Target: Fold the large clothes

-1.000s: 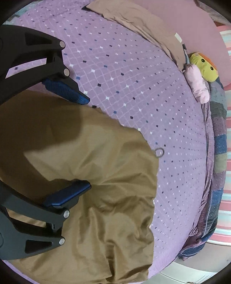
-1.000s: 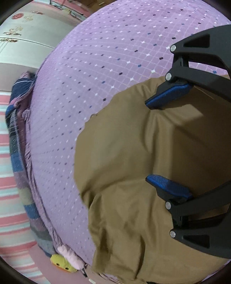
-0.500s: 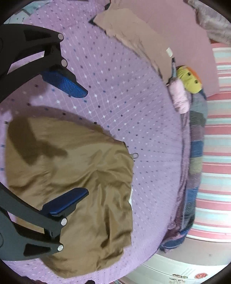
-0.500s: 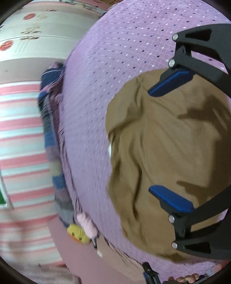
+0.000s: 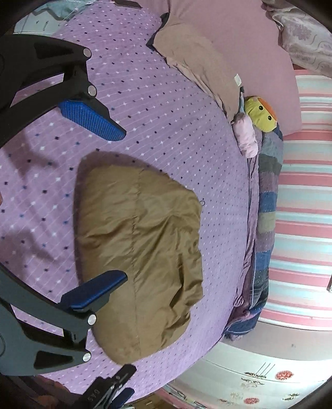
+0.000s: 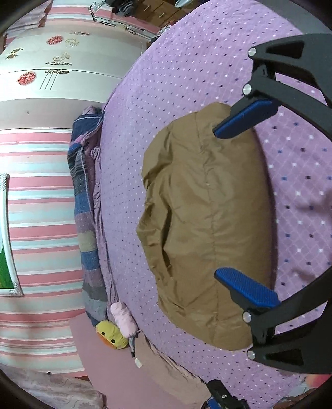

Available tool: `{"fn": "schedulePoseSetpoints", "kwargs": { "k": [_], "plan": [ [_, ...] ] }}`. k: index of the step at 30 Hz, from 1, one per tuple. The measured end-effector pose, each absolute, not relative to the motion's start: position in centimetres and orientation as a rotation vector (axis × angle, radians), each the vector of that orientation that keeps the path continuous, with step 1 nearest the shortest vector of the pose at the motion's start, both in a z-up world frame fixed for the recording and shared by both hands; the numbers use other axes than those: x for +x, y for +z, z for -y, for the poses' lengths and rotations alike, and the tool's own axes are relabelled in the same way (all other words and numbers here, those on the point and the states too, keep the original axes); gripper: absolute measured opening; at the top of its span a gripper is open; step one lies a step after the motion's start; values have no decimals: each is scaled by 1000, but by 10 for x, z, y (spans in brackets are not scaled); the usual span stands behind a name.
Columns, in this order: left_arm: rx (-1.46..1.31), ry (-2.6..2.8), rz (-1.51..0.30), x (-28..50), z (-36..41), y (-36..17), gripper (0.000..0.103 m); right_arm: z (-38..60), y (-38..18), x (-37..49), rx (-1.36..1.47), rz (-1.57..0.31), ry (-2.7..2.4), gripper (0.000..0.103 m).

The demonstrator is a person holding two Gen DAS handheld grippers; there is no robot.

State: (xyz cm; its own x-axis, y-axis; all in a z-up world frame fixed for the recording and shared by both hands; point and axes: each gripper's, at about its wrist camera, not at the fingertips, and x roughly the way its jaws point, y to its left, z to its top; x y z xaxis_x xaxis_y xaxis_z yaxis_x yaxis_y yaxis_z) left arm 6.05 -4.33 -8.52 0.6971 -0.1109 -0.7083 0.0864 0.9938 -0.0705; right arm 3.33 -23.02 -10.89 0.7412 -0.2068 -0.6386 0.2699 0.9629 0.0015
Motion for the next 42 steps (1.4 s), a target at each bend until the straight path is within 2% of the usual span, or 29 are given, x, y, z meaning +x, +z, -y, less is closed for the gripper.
{"fn": "schedulePoseSetpoints", "kwargs": {
  "k": [8,23,42],
  "plan": [
    [47,-118,-711,23,61,-60,100,208,-83,6,67,-664,-258,101],
    [55,-148,-705,22,74,-39,100,208,-53,-1,77,-628,-253,101],
    [34,-187,-743,17,78,-42,100,205,-58,11,59,-653,-252,101]
  ]
}}
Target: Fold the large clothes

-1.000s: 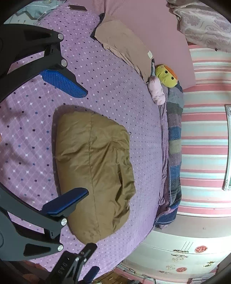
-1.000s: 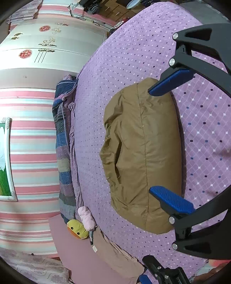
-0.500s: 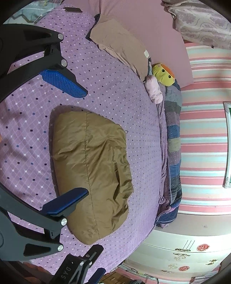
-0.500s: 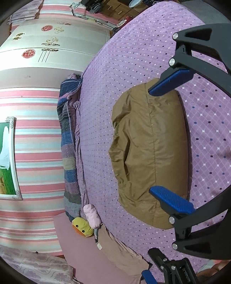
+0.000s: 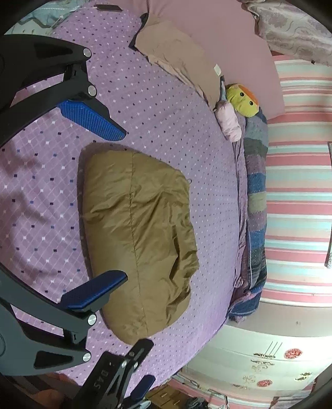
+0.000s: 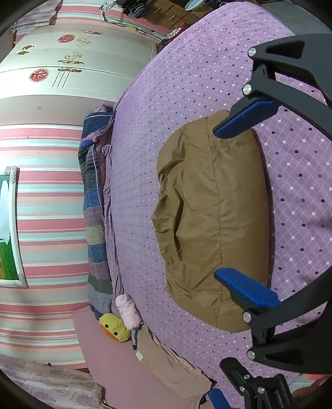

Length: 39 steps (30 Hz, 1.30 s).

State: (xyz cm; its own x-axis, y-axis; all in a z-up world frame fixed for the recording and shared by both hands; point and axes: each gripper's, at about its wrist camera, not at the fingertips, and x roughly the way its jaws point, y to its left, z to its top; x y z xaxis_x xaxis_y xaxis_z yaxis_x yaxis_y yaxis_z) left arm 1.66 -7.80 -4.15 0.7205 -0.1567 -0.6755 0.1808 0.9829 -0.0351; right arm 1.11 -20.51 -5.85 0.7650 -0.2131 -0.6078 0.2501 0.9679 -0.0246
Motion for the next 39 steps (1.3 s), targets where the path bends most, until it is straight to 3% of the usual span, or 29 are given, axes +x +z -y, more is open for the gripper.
{"fn": "schedulePoseSetpoints", "kwargs": {
  "k": [39],
  "plan": [
    [74,-136,-697,3,78,-26,100,207,-47,4,48,-629,-260,101]
  ]
}}
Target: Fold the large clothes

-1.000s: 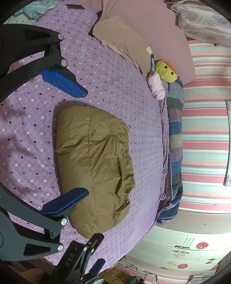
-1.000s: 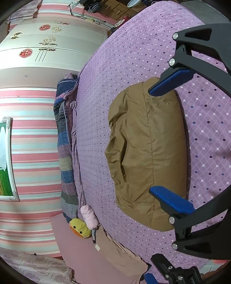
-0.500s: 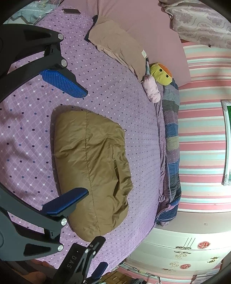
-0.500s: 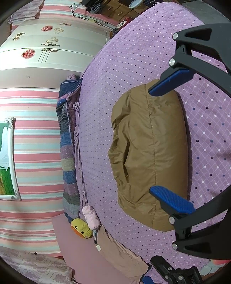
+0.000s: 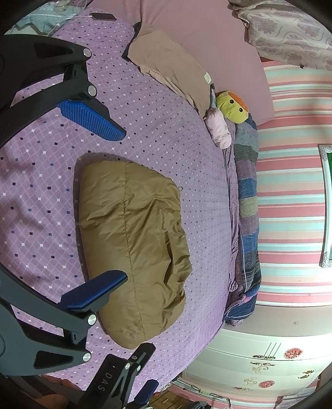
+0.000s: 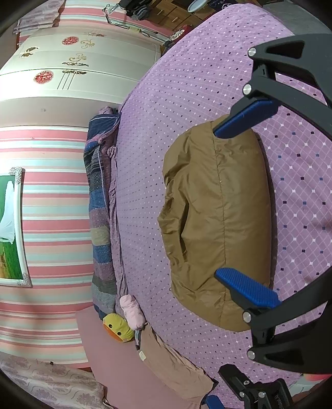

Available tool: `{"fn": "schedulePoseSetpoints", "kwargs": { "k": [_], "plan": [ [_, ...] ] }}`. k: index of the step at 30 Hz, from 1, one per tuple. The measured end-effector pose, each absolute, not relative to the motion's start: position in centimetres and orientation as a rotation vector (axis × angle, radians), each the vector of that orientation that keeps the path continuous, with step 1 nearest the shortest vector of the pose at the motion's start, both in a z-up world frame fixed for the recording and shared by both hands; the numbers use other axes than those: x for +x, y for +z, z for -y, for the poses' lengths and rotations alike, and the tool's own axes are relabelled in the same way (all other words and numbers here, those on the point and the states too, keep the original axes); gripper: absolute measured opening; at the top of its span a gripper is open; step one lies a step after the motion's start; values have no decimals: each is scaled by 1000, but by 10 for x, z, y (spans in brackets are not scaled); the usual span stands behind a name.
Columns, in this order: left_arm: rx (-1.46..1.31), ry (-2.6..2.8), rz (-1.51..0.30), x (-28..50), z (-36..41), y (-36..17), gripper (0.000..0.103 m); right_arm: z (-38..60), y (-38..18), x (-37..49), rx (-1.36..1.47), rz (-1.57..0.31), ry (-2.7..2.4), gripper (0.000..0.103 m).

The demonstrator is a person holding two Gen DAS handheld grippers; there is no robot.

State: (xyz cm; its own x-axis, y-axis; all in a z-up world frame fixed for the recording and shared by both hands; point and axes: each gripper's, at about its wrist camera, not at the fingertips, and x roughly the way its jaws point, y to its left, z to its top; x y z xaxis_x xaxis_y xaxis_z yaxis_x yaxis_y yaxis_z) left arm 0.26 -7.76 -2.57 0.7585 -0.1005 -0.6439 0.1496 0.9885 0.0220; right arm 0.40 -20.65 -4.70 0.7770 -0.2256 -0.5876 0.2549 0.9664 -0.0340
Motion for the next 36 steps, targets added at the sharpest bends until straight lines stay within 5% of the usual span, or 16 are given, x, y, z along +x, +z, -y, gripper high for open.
{"fn": "schedulePoseSetpoints", "kwargs": {
  "k": [36],
  "plan": [
    [107,-142,-692,-7,85,-19,100,206,-43,5,39,-621,-261,101]
  ]
}}
